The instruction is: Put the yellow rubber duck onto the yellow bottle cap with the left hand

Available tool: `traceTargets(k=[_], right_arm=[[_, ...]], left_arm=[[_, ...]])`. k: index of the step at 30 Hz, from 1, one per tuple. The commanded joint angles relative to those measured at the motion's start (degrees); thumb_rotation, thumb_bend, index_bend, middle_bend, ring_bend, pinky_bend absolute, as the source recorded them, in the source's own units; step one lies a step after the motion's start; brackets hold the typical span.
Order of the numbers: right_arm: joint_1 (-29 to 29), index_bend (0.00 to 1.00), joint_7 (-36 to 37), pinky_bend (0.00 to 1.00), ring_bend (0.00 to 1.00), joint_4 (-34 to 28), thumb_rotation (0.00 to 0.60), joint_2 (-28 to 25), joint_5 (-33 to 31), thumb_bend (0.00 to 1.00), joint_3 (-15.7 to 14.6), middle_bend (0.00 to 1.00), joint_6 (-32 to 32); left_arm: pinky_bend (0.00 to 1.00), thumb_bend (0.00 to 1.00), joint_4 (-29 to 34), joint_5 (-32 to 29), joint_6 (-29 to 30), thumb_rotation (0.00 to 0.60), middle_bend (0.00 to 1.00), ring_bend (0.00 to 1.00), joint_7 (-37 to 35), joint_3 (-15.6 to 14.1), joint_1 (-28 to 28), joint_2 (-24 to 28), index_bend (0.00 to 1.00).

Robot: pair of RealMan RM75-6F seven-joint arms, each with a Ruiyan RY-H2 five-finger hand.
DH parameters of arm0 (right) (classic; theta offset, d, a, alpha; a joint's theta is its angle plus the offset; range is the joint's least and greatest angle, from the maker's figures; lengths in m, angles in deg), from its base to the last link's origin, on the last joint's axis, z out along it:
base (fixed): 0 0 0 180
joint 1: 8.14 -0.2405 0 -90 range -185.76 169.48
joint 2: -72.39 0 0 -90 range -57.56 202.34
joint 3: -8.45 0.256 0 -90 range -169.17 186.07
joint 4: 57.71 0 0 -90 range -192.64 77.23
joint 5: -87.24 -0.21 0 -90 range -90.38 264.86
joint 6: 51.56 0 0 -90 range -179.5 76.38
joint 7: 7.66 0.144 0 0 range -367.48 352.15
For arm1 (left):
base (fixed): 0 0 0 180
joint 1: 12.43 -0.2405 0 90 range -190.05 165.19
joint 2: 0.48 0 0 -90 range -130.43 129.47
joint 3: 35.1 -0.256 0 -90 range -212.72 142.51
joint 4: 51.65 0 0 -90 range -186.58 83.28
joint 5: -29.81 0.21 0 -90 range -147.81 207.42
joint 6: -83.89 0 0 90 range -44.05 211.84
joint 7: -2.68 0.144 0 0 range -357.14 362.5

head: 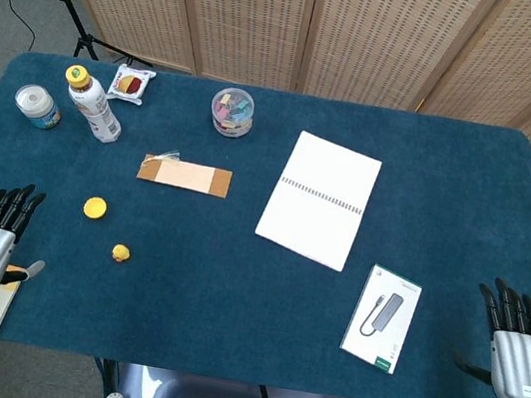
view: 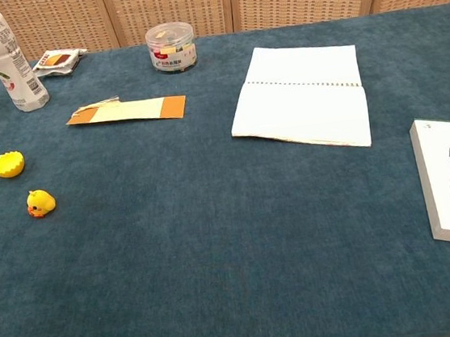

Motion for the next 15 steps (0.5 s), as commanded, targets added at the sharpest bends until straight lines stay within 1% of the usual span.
traceTargets(k=[1, 11, 15], right_arm=[[0.1, 0.0, 0.2, 0.0, 0.0, 0.1, 0.6, -0.1, 0.1, 0.0, 0.0, 0.0, -0.2], [0.3, 0.0, 0.3, 0.0, 0.0, 0.0, 0.6, -0.1, 0.3, 0.0, 0.0, 0.0, -0.7], [0.3, 0.0, 0.2, 0.0, 0.0, -0.1, 0.6, -0.1, 0.2, 0.0, 0.0, 0.0, -0.5]], left_arm=[[0.0, 0.14, 0.1, 0.1, 0.2, 0.6, 0.0, 0.0, 0.1, 0.0, -0.1, -0.1, 0.0], [0.0, 0.14, 0.4, 0.1, -0.4, 0.6, 0.0, 0.0, 0.8, -0.1, 0.2, -0.5, 0.0], [0.0, 0.14, 0.6, -1.0, -1.5, 0.6, 0.0, 0.0, 0.4, 0.7, 1.0, -0.9, 0.0]])
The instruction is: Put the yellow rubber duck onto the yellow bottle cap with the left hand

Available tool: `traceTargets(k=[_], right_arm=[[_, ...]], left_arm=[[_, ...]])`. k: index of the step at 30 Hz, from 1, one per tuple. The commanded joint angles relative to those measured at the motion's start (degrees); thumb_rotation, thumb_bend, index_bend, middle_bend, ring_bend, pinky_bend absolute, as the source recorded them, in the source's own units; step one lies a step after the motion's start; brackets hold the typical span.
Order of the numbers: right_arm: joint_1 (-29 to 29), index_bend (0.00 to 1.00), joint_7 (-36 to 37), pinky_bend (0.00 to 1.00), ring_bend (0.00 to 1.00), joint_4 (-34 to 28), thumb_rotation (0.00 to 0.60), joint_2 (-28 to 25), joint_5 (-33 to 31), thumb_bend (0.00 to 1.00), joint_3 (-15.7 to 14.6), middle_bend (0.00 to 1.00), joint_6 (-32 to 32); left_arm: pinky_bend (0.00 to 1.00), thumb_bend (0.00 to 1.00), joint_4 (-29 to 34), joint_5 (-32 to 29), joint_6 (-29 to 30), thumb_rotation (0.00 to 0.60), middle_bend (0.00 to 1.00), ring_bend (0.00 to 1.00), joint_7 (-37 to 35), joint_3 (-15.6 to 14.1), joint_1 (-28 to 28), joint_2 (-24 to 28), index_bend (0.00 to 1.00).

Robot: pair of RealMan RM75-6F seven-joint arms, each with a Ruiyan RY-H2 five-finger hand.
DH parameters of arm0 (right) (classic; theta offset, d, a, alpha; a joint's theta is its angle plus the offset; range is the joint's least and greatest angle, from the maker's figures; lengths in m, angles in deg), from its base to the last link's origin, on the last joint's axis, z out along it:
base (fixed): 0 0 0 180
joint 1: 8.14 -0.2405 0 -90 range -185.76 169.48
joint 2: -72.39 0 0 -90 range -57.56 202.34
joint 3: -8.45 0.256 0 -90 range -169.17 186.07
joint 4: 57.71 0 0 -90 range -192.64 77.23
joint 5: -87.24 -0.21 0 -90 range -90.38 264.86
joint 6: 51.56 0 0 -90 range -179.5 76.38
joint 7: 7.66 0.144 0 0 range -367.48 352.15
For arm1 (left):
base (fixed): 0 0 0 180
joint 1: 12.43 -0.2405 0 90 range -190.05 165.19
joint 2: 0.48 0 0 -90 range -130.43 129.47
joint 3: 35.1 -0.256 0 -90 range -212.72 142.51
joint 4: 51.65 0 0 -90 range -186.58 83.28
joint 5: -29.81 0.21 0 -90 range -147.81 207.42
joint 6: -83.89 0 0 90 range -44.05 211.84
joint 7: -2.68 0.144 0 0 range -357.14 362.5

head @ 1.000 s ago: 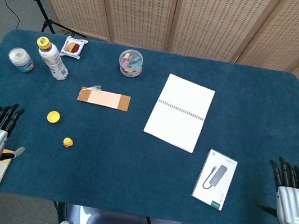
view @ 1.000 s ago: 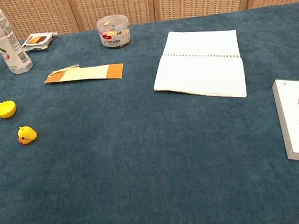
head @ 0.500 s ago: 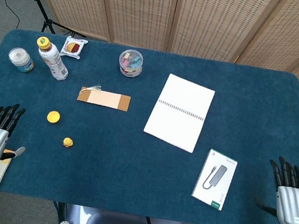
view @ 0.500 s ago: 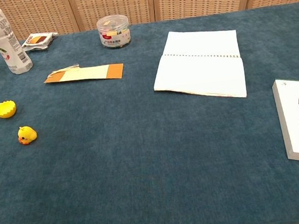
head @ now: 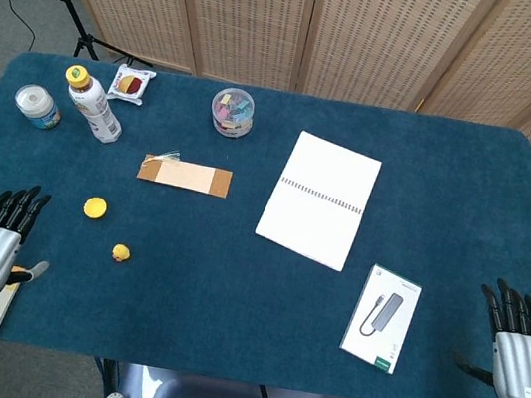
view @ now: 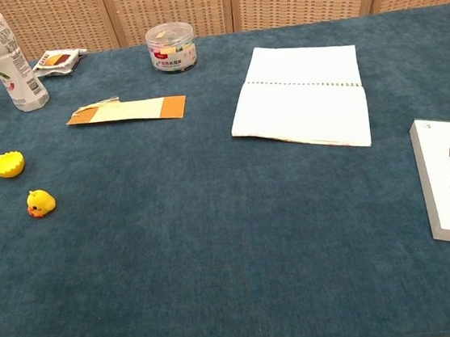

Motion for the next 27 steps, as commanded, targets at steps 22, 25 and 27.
traceTargets(k=[22, 25, 27], right_arm=[[0.1, 0.0, 0.8, 0.0, 0.0, 0.0, 0.6, -0.2, 0.1, 0.0, 0.1, 0.0, -0.2], [0.1, 0.0, 0.9, 0.0, 0.0, 0.0, 0.6, -0.2, 0.2, 0.0, 0.0, 0.0, -0.1], [0.1, 0.0, 1.0, 0.0, 0.0, 0.0, 0.6, -0.2, 0.2, 0.0, 0.0, 0.0, -0.2]], left_arm=[[0.0, 0.16, 3.9, -7.7, -12.0, 0.6, 0.0, 0.0, 3.2, 3.0, 7.4, 1.0, 0.24], [0.0, 0.17, 4.4, -8.6, -13.0, 0.6, 0.0, 0.0, 4.7, 3.1, 8.2, 0.5, 0.26], [0.0, 0.17, 4.8, -9.2, -13.8, 0.6, 0.0, 0.0, 5.5, 3.1, 8.8, 0.1, 0.28]])
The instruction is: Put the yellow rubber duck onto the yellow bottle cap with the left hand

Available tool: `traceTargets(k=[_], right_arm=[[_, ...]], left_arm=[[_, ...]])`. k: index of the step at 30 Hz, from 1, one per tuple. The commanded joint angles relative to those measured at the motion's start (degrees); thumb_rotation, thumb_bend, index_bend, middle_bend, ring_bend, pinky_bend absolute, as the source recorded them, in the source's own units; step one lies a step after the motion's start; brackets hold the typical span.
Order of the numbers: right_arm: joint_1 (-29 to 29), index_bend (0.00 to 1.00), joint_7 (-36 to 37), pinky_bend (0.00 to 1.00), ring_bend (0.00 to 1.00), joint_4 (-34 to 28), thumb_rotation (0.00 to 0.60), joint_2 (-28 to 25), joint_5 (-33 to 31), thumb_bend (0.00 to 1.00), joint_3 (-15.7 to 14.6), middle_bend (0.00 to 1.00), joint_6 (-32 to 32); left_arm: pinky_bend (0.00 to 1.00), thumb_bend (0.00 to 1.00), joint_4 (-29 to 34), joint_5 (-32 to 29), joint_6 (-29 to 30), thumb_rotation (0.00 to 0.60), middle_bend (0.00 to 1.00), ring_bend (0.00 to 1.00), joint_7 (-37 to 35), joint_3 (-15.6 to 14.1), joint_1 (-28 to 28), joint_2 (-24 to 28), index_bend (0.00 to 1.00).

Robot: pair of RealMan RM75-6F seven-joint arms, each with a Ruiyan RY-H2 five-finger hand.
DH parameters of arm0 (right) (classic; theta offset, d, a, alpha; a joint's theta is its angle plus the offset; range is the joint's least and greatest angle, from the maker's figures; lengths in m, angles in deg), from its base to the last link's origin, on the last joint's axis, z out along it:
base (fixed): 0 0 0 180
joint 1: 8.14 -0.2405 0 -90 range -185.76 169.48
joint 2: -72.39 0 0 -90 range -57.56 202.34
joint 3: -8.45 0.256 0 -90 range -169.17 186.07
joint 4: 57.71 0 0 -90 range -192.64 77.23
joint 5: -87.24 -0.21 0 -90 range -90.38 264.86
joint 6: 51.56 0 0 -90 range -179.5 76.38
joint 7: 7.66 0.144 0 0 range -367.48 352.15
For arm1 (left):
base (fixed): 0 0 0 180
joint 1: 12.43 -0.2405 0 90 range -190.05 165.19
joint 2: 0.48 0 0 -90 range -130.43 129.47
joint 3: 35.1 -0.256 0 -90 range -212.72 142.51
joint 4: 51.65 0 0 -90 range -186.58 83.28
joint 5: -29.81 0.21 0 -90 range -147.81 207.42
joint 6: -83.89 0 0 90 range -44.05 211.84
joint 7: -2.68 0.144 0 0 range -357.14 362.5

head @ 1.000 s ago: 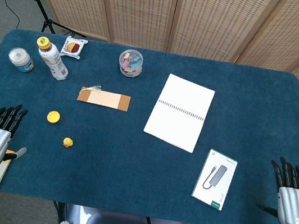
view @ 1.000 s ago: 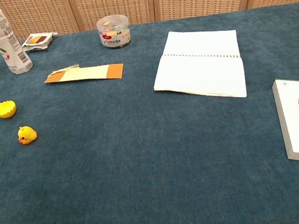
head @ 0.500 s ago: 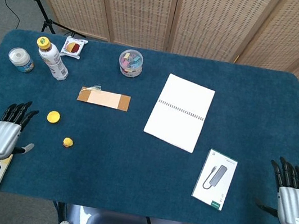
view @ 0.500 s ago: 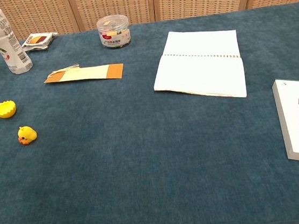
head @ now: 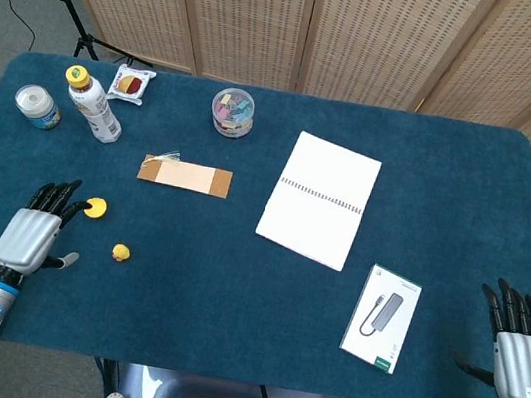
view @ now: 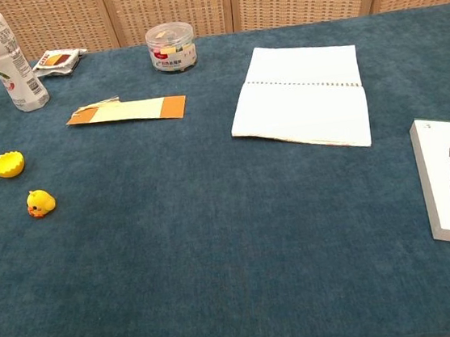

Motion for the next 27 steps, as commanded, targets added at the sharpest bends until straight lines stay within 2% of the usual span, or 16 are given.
traceTargets(k=[1, 14, 27], right_arm=[[0.0, 0.0, 0.1, 0.0, 0.0, 0.0, 0.6, 0.0, 0.0, 0.0, 0.0, 0.0, -0.1], [0.1, 0.0, 0.5, 0.0, 0.0, 0.1, 0.6, -0.1, 0.0, 0.0, 0.1, 0.0, -0.1], [0.2, 0.0, 0.9, 0.0, 0.0, 0.2, 0.6, -0.2, 0.2, 0.0, 0.0, 0.0, -0.4]], left_arm=[[0.0, 0.18, 0.5, -0.9, -1.0, 0.6, 0.0, 0.0, 1.1, 0.0, 0.8, -0.6, 0.28], [0.0, 0.18, -2.2, -8.4, -6.0, 0.6, 0.0, 0.0, 7.1, 0.5, 4.5, -4.7, 0.3], [0.0, 0.19, -1.9, -9.4, -6.0, 0.6, 0.0, 0.0, 9.9, 0.5, 6.6, -6.9, 0.35]])
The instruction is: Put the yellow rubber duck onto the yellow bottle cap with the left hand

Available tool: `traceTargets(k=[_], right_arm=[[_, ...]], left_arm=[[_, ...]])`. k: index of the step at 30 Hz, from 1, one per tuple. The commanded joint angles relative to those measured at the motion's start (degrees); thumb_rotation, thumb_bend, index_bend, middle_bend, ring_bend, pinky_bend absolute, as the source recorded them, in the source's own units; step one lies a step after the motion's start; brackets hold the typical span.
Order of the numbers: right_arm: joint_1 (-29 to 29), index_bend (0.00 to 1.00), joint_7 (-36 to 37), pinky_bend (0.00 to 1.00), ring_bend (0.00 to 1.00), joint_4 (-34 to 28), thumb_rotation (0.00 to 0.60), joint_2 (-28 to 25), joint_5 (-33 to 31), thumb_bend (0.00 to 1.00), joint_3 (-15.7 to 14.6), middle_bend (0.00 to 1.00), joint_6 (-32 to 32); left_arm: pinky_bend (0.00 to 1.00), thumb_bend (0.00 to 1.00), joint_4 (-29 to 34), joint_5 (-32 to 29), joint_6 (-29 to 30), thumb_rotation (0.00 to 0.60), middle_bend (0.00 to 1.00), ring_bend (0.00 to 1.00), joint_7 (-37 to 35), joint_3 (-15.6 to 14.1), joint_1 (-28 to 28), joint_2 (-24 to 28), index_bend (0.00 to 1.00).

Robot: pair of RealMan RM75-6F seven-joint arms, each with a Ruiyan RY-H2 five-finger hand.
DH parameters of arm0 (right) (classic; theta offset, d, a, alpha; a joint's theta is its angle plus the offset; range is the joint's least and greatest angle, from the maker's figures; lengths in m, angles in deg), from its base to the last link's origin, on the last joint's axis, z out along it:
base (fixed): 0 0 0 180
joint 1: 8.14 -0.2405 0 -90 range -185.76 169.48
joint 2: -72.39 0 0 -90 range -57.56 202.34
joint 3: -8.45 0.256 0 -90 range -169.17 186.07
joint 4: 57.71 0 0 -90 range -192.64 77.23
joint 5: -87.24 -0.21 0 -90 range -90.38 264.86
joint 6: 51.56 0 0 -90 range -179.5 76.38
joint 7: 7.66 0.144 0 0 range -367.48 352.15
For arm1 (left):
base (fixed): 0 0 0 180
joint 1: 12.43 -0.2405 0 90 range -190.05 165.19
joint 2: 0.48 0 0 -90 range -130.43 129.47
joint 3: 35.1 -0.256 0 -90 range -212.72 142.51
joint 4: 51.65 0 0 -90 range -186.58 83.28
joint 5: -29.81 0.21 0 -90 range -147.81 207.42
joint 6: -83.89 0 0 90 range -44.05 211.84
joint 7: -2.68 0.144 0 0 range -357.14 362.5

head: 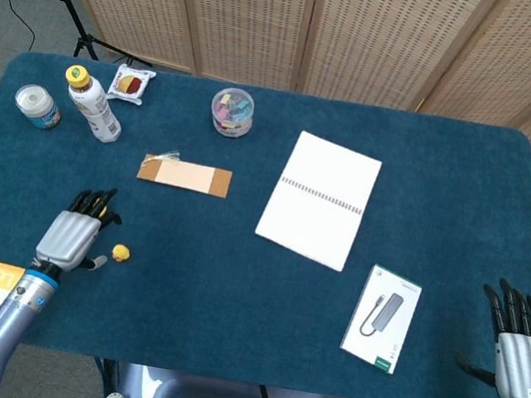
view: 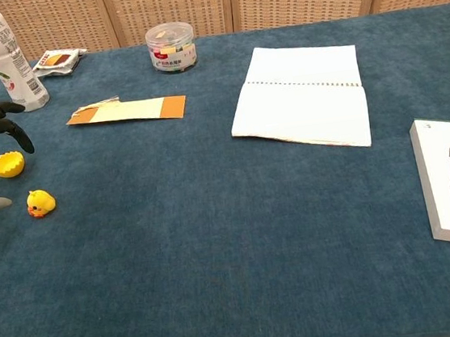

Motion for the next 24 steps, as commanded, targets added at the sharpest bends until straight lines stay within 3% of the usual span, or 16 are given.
traceTargets(k=[1, 24], right_arm=[[0.0, 0.0, 0.2, 0.0, 0.0, 0.1, 0.6, -0.1, 0.0, 0.0, 0.0, 0.0, 0.0], [0.3, 0.0, 1.2, 0.0, 0.0, 0.4, 0.6, -0.3, 0.2, 0.0, 0.1, 0.0, -0.5]], left_arm=[[0.0, 0.19, 0.5, -0.4, 0.1, 0.6, 0.0, 0.0, 0.9, -0.2, 0.3, -0.3, 0.35], [0.0, 0.21, -1.9, -5.7, -0.9, 0.6, 0.0, 0.0, 6.8, -1.1, 2.9, -3.8, 0.41]])
